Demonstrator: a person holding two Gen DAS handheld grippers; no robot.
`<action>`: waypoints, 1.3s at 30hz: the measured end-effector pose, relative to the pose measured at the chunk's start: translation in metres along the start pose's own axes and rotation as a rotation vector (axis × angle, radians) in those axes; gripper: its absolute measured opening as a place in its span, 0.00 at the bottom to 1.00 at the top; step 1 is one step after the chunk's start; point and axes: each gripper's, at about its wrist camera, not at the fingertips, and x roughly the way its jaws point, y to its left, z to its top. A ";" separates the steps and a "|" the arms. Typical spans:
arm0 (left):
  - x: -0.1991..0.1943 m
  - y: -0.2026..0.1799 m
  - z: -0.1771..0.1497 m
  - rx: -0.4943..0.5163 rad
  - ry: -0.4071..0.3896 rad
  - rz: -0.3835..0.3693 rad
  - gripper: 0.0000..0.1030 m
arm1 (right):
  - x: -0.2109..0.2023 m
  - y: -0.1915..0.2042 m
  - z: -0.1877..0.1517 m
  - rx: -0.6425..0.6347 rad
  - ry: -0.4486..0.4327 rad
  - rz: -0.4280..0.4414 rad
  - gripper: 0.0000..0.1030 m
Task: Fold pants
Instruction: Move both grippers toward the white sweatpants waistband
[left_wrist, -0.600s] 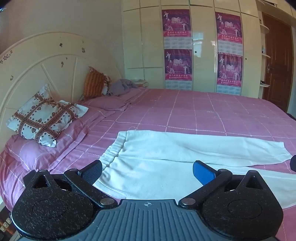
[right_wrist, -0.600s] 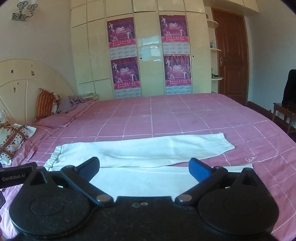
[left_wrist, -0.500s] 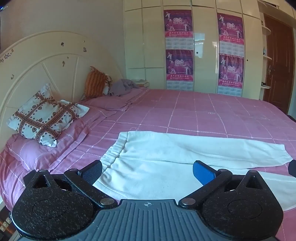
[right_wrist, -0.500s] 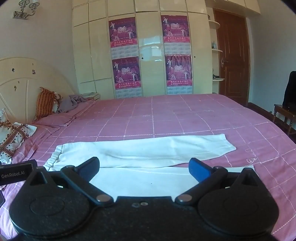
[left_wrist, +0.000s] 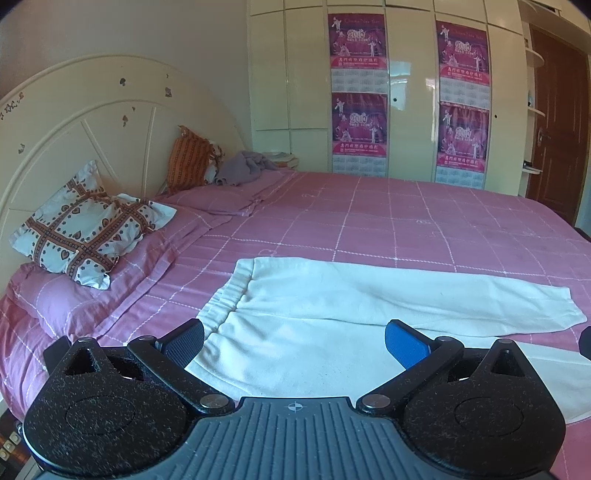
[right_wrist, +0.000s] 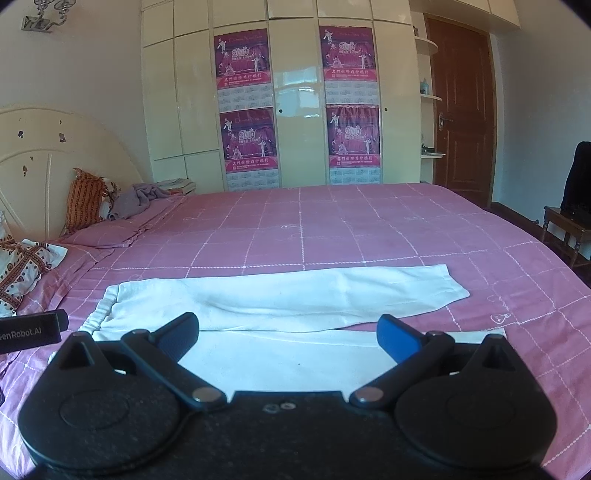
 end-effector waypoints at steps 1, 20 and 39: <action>-0.001 0.001 0.001 -0.008 -0.004 -0.006 1.00 | 0.000 0.000 -0.001 0.002 0.001 -0.002 1.00; 0.004 -0.007 0.003 0.011 0.020 -0.010 1.00 | 0.003 -0.007 -0.001 0.040 0.044 0.013 1.00; 0.012 -0.005 0.004 0.022 0.030 0.011 1.00 | 0.006 -0.004 -0.002 0.033 0.061 0.023 1.00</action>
